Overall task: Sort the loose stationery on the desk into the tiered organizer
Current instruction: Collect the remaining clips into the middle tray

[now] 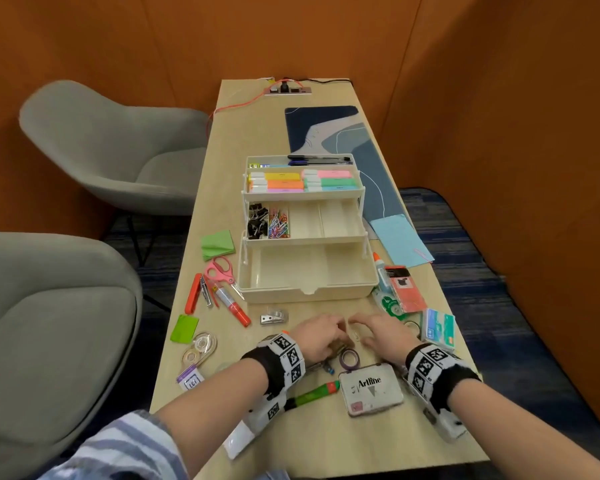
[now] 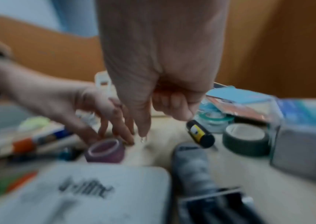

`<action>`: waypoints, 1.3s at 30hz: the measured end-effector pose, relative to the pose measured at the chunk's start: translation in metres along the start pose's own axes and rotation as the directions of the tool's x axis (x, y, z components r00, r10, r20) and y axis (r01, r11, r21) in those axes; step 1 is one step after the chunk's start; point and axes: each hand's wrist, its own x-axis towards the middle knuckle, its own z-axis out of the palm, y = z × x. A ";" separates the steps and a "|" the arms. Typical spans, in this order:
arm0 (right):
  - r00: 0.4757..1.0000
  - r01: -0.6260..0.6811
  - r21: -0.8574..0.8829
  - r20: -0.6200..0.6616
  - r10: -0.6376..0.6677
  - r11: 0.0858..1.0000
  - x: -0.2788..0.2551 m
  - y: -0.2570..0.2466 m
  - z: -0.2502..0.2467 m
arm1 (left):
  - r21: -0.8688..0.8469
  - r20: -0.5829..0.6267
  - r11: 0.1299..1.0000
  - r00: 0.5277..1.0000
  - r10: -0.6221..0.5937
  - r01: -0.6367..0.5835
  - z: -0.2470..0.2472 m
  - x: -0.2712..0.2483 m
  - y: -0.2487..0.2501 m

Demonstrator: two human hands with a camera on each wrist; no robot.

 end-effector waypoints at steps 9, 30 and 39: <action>0.994 0.080 -0.152 -0.058 -0.090 0.985 0.003 -0.001 0.003 | 0.069 -0.054 0.998 0.998 0.013 -0.010 0.001 0.002 0.003; 0.988 0.154 -0.377 0.067 -0.139 0.913 0.003 -0.011 0.003 | 0.231 -0.065 0.973 0.997 0.034 -0.018 0.002 0.007 0.007; 0.987 0.160 -0.412 0.069 -0.144 0.897 0.010 -0.007 0.002 | -0.031 -0.251 0.992 0.959 -0.130 0.126 -0.015 -0.013 0.002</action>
